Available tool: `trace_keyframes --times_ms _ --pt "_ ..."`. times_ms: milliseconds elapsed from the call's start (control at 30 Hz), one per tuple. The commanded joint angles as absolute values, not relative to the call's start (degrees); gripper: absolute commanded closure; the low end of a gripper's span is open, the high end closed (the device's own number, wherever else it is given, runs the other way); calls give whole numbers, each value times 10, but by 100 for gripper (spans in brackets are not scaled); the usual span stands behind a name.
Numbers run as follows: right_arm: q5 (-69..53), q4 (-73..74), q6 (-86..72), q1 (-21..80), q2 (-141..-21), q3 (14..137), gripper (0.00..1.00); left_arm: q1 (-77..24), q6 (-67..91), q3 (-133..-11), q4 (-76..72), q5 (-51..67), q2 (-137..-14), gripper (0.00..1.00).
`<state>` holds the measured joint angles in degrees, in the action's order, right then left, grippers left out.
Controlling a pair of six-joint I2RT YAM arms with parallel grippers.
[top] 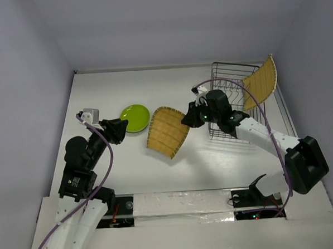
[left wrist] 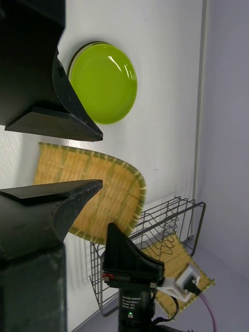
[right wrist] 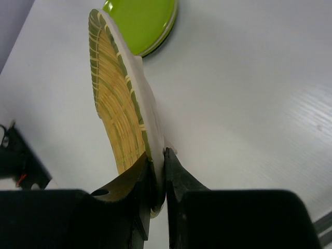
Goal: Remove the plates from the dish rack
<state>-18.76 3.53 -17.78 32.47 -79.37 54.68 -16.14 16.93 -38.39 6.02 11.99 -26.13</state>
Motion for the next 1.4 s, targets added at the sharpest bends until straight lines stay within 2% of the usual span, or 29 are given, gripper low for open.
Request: trace_keyframes --times_ms 0,200,300,467,567,667,767,900,933,1000,1033,1133,1233,1267,1300,1367 --pt "-261 -26 -182 343 -810 533 100 -164 166 -405 38 123 -265 68" --pt "-235 -45 -190 348 -855 518 99 -164 166 -404 37 123 -271 68" --pt "-204 -21 -181 348 -884 534 91 -164 166 -404 36 126 -273 68" --pt "-112 38 -171 348 -915 558 63 -164 166 -405 37 125 -272 68" --pt "-83 44 -163 348 -924 564 56 -164 165 -404 36 127 -272 68" --pt "-72 43 -163 348 -924 568 44 -164 165 -404 35 128 -273 68" --pt "-73 35 -166 353 -914 571 39 -164 165 -404 35 127 -273 68" --pt "-72 30 -176 353 -862 575 38 -164 166 -404 36 128 -272 68" --pt "-76 20 -178 353 -844 574 38 -164 166 -404 37 128 -272 68" --pt "-87 11 -186 353 -805 574 47 -164 166 -404 35 129 -270 68" --pt "-90 7 -187 353 -772 577 69 -164 166 -404 35 129 -269 68" --pt "-22 26 -184 353 -729 605 100 -164 167 -404 35 130 -265 68" --pt "121 61 -183 343 -700 631 100 -164 167 -403 37 127 -257 71" --pt "141 64 -190 324 -690 632 100 -164 167 -403 37 127 -255 78" --pt "176 64 -194 310 -680 625 100 -164 167 -403 37 127 -252 91" --pt "199 67 -209 253 -645 613 100 -164 168 -403 39 124 -248 100"
